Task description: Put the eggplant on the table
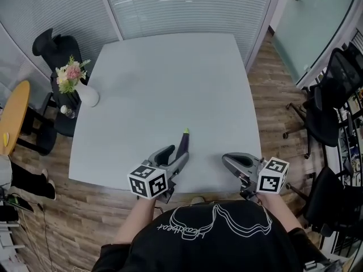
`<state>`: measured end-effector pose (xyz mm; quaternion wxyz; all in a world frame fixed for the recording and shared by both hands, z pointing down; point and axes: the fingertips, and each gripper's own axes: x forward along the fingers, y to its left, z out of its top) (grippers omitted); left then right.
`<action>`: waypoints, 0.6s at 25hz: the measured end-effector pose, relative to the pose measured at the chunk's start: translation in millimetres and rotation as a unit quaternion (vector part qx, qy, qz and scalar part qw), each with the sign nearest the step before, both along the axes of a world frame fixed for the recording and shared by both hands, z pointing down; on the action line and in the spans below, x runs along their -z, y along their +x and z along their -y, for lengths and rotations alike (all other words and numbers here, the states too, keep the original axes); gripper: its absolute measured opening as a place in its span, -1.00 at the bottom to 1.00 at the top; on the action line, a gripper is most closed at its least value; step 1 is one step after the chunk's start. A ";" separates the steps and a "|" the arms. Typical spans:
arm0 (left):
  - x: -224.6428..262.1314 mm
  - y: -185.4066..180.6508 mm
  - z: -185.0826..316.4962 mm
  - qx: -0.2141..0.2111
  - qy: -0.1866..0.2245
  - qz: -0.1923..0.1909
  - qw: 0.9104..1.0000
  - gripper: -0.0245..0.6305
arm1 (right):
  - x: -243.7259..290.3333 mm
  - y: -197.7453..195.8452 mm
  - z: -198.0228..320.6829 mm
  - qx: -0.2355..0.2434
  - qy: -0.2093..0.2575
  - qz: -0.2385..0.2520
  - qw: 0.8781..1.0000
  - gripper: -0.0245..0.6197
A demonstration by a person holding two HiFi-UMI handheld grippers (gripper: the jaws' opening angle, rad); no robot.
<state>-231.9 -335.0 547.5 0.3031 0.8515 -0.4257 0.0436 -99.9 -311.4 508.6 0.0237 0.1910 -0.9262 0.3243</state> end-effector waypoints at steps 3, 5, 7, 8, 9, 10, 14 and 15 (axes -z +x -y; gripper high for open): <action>34.9 12.2 -13.0 -0.030 0.019 -0.042 0.998 -0.27 | 8.2 -7.5 -1.8 0.020 0.020 0.001 1.000 -0.90; 52.6 20.4 -22.2 -0.058 0.027 -0.065 0.996 -0.42 | 11.5 -12.7 -3.1 0.030 0.033 0.000 0.999 -0.90; 64.9 26.6 -28.6 -0.079 0.037 -0.068 0.994 -0.49 | 14.1 -17.8 -4.8 0.039 0.047 -0.006 0.998 -0.90; 69.2 29.1 -31.0 -0.088 0.044 -0.063 0.993 -0.53 | 15.7 -20.1 -5.5 0.042 0.052 -0.007 0.998 -0.90; 72.4 31.7 -32.9 -0.095 0.051 -0.056 0.993 -0.57 | 17.5 -21.9 -5.7 0.044 0.055 -0.007 0.997 -0.90; 74.5 34.5 -34.4 -0.101 0.058 -0.048 0.992 -0.62 | 19.3 -23.2 -5.5 0.045 0.058 -0.006 0.997 -0.90; 74.8 43.8 -36.6 -0.115 0.069 -0.030 0.991 -0.76 | 24.8 -25.1 -4.0 0.042 0.069 -0.003 0.997 -0.90; 73.9 44.7 -36.5 -0.114 0.068 -0.030 0.991 -0.79 | 25.9 -25.6 -4.5 0.043 0.073 -0.004 0.996 -0.90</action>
